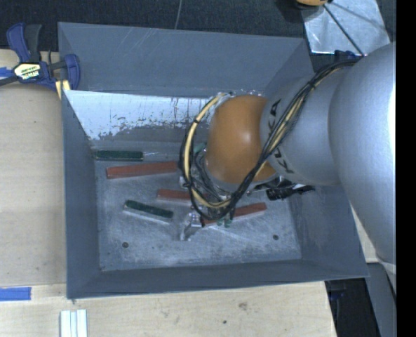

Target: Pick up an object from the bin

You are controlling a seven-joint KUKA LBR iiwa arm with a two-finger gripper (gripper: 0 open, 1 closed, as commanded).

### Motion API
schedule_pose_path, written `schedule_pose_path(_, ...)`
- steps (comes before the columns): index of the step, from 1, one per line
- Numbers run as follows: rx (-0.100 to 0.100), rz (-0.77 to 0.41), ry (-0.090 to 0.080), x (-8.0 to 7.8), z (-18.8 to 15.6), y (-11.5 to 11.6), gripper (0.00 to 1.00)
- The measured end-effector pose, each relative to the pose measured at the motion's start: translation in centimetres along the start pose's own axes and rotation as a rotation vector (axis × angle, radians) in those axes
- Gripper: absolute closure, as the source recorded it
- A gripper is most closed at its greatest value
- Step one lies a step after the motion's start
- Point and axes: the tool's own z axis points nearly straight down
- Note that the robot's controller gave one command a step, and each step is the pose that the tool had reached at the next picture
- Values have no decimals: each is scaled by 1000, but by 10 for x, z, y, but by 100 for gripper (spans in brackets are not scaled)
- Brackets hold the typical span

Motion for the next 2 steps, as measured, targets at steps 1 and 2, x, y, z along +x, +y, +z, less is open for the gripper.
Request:
schedule_pose_path(1, -1, -41, 3, 13, -15, -39, 0)
schedule_pose_path(2, 1, -110, -1, 4, 2, -2, 0)
